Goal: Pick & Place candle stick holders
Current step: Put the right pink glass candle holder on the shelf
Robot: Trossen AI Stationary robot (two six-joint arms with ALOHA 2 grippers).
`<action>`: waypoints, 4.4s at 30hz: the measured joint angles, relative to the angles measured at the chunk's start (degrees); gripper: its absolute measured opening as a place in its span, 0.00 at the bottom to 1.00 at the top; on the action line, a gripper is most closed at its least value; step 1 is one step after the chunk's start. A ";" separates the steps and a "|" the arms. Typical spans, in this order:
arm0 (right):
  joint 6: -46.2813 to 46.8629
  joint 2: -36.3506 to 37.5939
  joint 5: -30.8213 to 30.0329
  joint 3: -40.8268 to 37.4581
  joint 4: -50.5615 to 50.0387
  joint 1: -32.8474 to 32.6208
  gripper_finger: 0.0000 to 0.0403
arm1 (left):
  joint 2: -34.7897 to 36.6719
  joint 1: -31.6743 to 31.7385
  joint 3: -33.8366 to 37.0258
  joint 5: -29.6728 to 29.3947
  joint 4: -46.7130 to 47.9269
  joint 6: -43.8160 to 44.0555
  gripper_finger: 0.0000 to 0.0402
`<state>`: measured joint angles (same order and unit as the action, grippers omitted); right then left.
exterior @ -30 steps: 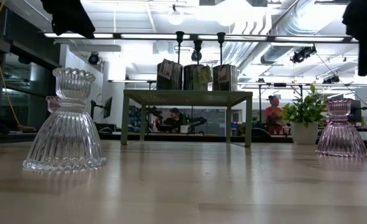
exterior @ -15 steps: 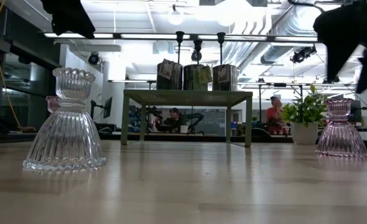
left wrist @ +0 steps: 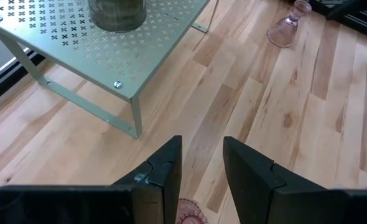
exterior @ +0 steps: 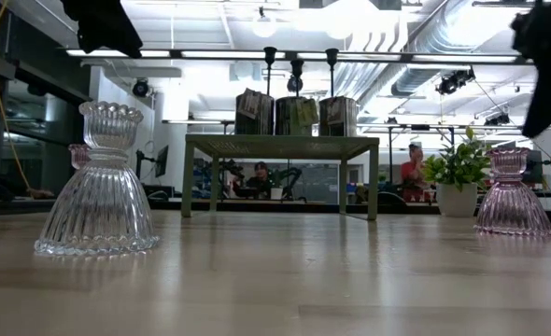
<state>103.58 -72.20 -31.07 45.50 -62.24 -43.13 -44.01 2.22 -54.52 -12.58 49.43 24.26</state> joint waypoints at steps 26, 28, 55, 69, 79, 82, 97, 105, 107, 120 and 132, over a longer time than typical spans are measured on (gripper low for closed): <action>25.21 -25.25 -20.10 -1.75 -0.35 -3.65 0.89 | 0.00 0.00 -0.04 -0.48 0.04 -0.91 0.28; 25.19 -25.25 -20.58 -1.75 -0.32 -3.16 0.85 | 0.00 0.00 -0.05 -0.48 0.04 -0.99 0.28; 22.24 -25.21 -21.00 -1.75 0.63 -2.12 0.51 | 0.00 0.00 -0.07 0.25 0.04 -0.67 0.28; 22.17 -25.21 -20.81 -1.75 0.84 -2.12 0.33 | 0.00 0.00 -0.07 0.22 0.13 -0.39 0.28; 22.17 -25.21 -20.39 -1.74 1.07 -2.12 0.33 | 0.00 0.02 -0.07 0.17 0.15 -0.36 0.28; 22.13 -25.19 -20.38 -1.70 1.45 -2.12 0.30 | 0.00 0.00 -0.07 0.17 0.15 -0.36 0.28; 14.95 -14.36 -19.56 -1.70 -1.70 -0.33 0.30 | 0.70 0.02 -0.04 0.02 0.52 -0.34 0.28; -9.77 -1.79 -20.29 -0.79 3.42 9.03 0.30 | 1.24 0.02 -0.04 -0.07 0.52 -0.32 0.28; -17.86 1.05 -20.43 0.27 6.63 12.01 0.30 | 1.19 0.02 -0.04 -0.16 0.51 -0.25 0.28; -71.22 7.53 -8.72 1.90 47.36 33.13 0.30 | 1.20 0.02 -0.04 0.05 0.50 0.06 0.28; -81.82 3.46 3.71 2.13 61.53 46.54 0.30 | 1.20 0.02 -0.04 1.07 0.55 0.63 0.28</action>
<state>21.76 -68.73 -27.36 47.63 -0.71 3.41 -42.81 2.24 -54.57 -11.51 49.98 24.89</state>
